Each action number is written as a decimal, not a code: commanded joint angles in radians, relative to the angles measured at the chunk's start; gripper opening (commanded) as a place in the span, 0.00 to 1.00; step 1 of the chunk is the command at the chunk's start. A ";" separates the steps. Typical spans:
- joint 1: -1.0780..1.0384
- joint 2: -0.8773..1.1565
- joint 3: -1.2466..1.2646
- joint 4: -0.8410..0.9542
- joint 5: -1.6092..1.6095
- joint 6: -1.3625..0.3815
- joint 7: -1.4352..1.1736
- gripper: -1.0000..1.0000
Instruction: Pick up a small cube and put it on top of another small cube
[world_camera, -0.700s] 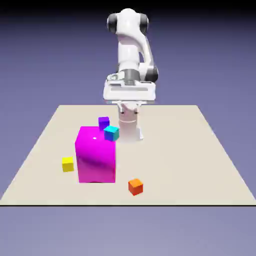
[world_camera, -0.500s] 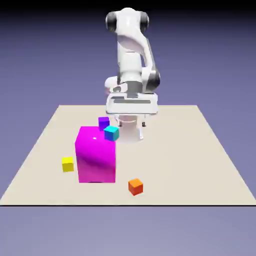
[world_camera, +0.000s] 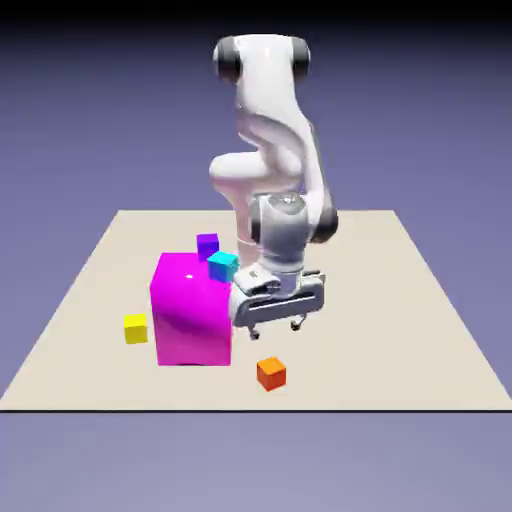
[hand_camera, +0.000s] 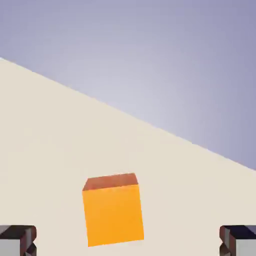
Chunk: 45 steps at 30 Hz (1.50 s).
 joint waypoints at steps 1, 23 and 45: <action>0.008 0.036 -0.004 0.021 -0.004 -0.027 -0.011 0.50; -0.225 -0.058 -0.166 0.059 0.143 -0.096 -0.024 0.00; -0.565 -0.059 -0.339 -0.072 0.223 -0.138 0.266 1.00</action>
